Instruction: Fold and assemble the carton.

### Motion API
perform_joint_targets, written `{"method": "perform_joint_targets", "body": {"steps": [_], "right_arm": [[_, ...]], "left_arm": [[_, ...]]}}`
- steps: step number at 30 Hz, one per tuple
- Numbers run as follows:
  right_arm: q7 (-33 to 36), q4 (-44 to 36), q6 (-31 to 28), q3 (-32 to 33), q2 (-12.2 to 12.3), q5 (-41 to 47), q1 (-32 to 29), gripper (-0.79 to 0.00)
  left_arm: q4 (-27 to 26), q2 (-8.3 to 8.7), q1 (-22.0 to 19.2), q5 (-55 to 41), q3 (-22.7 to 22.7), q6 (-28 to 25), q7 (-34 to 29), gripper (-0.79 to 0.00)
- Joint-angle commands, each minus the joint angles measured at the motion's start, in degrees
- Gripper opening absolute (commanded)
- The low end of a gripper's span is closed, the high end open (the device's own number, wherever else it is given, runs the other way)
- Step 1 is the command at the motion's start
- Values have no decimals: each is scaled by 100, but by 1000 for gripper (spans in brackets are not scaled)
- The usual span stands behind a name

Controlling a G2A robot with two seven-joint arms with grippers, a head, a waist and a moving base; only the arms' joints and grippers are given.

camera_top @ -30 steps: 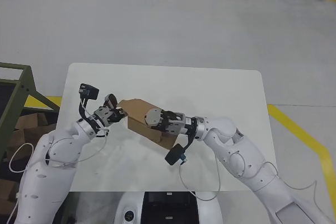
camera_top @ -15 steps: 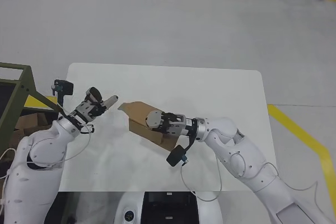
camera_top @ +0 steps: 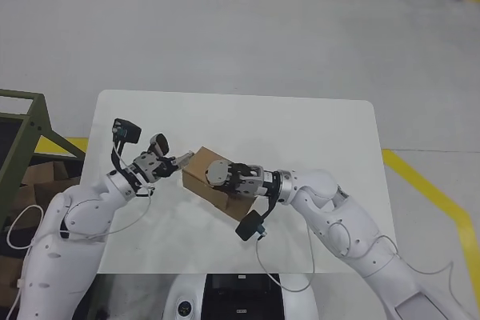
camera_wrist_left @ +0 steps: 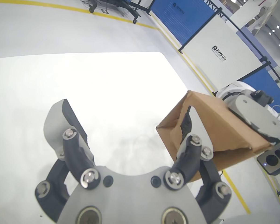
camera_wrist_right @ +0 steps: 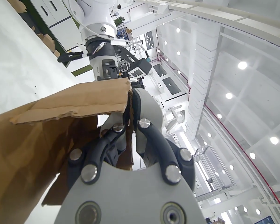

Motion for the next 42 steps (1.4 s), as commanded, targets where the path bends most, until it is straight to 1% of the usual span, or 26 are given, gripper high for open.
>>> {"method": "perform_joint_targets", "body": {"steps": [1,7,12,24,27,33,37,42], "right_arm": [[9,-37,6,16,5,2,-11,-785],[35,-100,-14,12,8,-12,-23,-785],[117,-75,-72,-80,-16,-66,32,-785],[165,53,-110,-167,-59,-27,139,-785],[158,50,-111,-152,-58,-24,152,-785],[106,54,-96,-93,-40,-6,122,-785],[100,65,-83,-87,-39,1,120,-785],[295,-1,-220,-8,-16,-93,135,-785]], "left_arm": [[40,-4,12,-38,43,-5,67,0],[-1,11,92,-20,11,-102,76,0],[-109,18,143,17,69,-172,68,0],[-116,33,123,55,197,-219,51,0],[-57,43,153,-3,19,-191,181,0],[59,79,349,-339,-636,-210,396,0],[25,96,520,-511,-960,-298,431,0],[-17,102,702,-520,-1177,-289,508,0]]}}
